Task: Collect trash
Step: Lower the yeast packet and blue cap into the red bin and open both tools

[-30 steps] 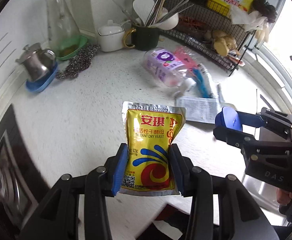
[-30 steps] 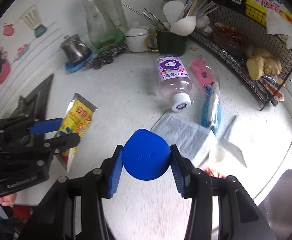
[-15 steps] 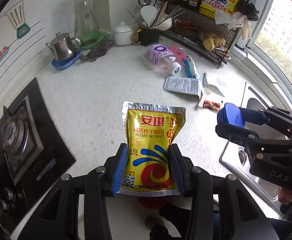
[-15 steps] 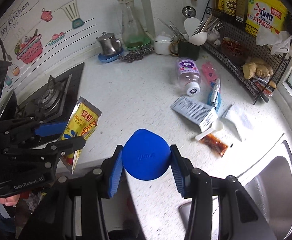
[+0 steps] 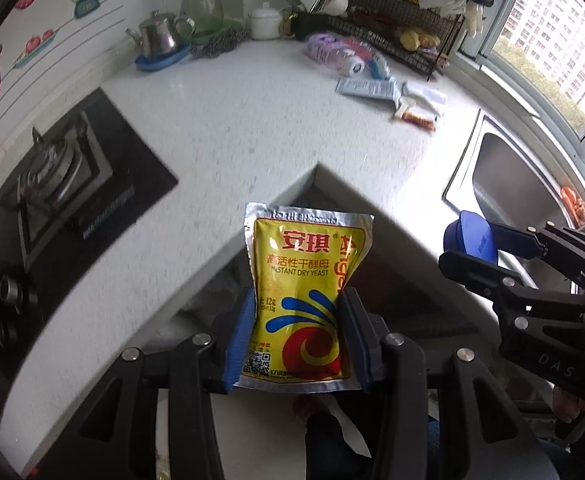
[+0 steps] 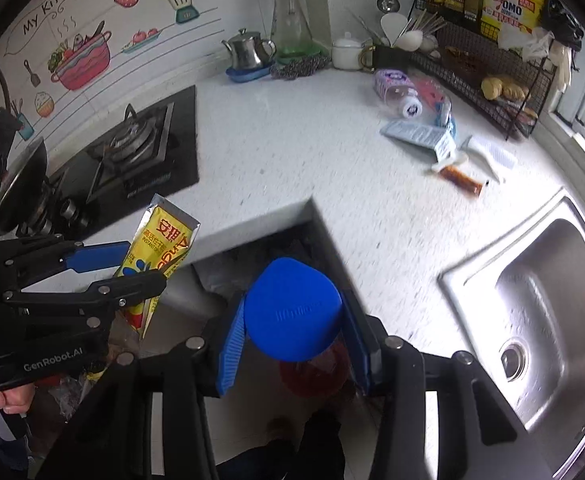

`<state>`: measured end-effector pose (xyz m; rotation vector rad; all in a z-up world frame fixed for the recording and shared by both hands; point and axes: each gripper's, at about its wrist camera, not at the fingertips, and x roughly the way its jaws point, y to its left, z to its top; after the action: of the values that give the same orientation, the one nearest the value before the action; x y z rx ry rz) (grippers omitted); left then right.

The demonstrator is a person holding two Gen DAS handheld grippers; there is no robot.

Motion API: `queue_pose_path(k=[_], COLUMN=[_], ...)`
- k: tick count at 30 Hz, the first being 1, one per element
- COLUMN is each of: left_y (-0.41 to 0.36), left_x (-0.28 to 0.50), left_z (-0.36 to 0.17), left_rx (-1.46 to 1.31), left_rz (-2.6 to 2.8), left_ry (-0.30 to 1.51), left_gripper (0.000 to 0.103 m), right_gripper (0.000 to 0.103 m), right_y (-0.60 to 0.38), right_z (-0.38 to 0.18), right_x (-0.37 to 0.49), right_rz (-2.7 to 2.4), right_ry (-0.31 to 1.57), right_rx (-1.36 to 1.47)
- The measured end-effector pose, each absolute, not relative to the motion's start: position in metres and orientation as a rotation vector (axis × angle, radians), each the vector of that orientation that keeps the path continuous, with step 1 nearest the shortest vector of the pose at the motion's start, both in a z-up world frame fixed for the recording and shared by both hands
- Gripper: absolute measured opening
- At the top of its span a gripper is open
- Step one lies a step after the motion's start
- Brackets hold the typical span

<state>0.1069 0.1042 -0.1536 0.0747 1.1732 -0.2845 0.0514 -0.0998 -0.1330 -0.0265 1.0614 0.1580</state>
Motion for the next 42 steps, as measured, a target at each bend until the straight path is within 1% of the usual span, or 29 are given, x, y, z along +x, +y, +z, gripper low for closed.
queue_pose_path(k=[4,11,17,22,25,30,33,36,37,38,42], left_y=[0.118,0.134,0.13,0.117,0.105,0.088,0.078,0.077,0.077,0.078,0.081], left_x=[0.083,0.061,0.064,0.072,0.078,0.088,0.089,0.09,0.091,0.091,0.094], left_z=[-0.186,-0.259,-0.332,-0.395,-0.427,-0.465,-0.472,-0.474,-0.473,-0.472,-0.468], left_rx=[0.03,-0.008,-0.028,-0.013,-0.004,-0.005,0.035,0.013,0.01,0.009,0.004], left_rz=[-0.286,-0.277,-0.324,-0.355,-0.388,-0.415,-0.419,-0.448,-0.451,-0.452,-0.424], left_ry=[1.228,1.324,1.373,1.415,1.432,1.452,1.453,1.448,1.445,1.441,1.438], left_gripper=[0.041,0.041,0.041,0.041,0.041,0.042,0.043,0.058,0.071,0.083,0.084], right_gripper=[0.043,0.043,0.043,0.043,0.043,0.043,0.043,0.043,0.043,0.043,0.043], right_y=[-0.088,-0.076,-0.082,-0.101,-0.111,-0.127,-0.131,-0.138,-0.141,-0.142,-0.141], right_z=[-0.163,-0.233,-0.293,-0.332,-0.357,-0.383,-0.389,-0.391,-0.392,-0.392,-0.393], right_x=[0.037,0.023,0.026,0.028,0.033,0.034,0.033,0.032,0.03,0.029,0.027], right_rz=[0.152,0.142,0.099,0.05,0.023,-0.009,-0.027,-0.042,-0.045,-0.049,-0.037], right_ry=[1.112,1.203,1.233,1.226,1.252,1.252,1.245,1.247,1.25,1.253,1.269], right_rx=[-0.024,-0.02,-0.027,0.001,0.01,0.06,0.056,0.077,0.08,0.079,0.076])
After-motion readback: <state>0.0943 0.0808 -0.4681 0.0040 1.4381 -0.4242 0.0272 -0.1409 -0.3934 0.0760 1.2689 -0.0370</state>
